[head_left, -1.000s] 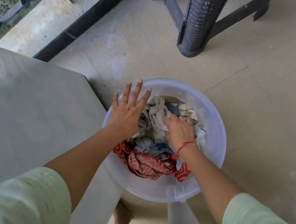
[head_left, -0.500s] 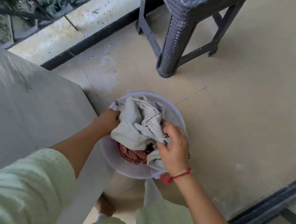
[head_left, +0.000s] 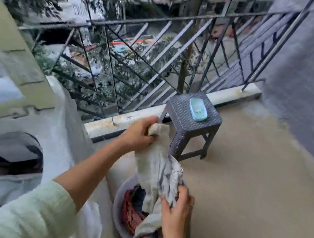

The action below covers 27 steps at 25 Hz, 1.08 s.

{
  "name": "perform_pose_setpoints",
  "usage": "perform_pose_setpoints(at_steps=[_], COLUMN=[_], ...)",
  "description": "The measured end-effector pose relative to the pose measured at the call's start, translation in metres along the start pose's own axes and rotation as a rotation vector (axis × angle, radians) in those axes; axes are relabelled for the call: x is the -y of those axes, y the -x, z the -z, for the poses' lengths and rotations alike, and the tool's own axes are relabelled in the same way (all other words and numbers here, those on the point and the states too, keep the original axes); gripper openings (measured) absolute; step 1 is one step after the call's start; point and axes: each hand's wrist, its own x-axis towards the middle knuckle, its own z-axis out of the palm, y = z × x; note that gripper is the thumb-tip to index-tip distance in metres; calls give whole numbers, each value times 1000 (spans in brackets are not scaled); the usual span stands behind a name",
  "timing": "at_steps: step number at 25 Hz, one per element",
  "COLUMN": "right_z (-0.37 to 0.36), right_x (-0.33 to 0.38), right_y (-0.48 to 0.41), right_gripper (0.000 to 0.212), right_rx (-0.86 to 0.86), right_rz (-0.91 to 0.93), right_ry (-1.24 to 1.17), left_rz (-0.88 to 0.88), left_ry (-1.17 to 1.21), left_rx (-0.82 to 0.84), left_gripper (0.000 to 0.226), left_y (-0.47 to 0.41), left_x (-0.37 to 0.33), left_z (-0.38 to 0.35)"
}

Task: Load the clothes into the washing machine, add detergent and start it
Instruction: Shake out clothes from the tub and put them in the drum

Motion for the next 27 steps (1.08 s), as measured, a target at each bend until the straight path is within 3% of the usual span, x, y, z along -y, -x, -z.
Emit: perform_pose_setpoints(at_steps=[2,4,7,9,12,14,18,20,22,24,27], right_z=[1,-1,-7,-16,-34,-48,-13,0,8,17,22], right_x=[23,49,75,81,75,72,204,263,316,364,422], right_y=[5,10,22,27,11,-20,-21,-14,6,31,61], right_gripper=[51,59,31,27,71,81,39,39,40,28,32], right_rx=[-11,20,208,250,209,152,2,-54,-59,33,371], right_rz=[-29,-72,-130,-166,-306,-292,-120,59,159,195,401], right_ry=[62,60,91,83,-43,-137,-254,-328,-549,-803,-1103], left_rz=[-347,-531,-601,-546,-437,-356,-205,-121,-45,2,61], left_ry=[-306,-342,-246,-151,8,7,-25,-84,-174,-244,-284], left_rx=[-102,-186,-368,-540,-751,-863,-1047,-1090,-1100,-1080,-1115], left_gripper=[31,31,31,33,25,22,23,28,36,39,35], left_y=[23,59,106,135,168,189,230,250,270,288,310], left_x=[-54,-95,-116,-112,-88,-69,-28,-10,6,20,39], left_z=[43,86,151,197,253,282,328,347,360,366,371])
